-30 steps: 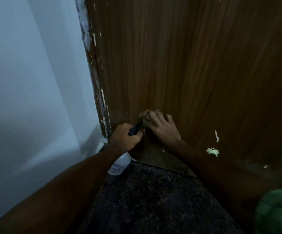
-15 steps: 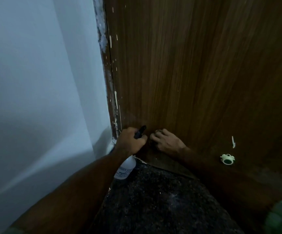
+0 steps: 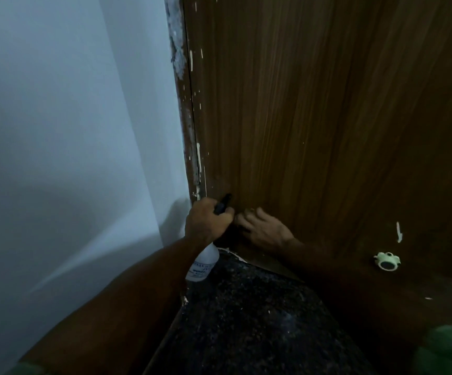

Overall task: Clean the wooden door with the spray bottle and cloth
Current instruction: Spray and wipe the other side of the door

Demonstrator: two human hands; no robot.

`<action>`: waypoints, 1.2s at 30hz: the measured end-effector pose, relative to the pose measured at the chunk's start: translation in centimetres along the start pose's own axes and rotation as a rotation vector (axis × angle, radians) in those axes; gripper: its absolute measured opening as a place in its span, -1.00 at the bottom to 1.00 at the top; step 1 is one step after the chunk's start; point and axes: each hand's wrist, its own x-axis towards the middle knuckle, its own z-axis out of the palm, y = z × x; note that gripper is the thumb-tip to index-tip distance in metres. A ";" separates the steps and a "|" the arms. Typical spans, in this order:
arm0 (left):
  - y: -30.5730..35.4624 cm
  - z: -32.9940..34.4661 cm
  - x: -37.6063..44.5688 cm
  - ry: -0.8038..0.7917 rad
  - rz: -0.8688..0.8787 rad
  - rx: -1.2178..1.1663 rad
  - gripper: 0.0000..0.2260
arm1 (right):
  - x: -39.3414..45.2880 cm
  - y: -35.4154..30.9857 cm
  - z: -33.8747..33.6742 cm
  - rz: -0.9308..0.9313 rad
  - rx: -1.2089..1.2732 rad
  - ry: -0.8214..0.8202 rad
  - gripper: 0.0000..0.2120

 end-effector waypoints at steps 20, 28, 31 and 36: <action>-3.2 -1.9 0.8 0.052 -0.055 -0.135 -0.66 | 7.3 5.3 -5.4 0.544 0.382 0.415 -0.32; -3.9 -0.8 1.0 0.122 -0.066 -0.124 -0.69 | 8.2 4.8 -4.4 0.547 0.302 0.465 -0.34; -3.9 -1.0 1.1 0.152 0.002 -0.184 -0.65 | 8.3 2.2 -3.8 0.381 0.256 0.333 -0.45; -3.9 -1.3 1.1 0.177 0.060 -0.217 -0.66 | 9.1 -0.8 -2.3 0.019 0.160 0.044 -0.64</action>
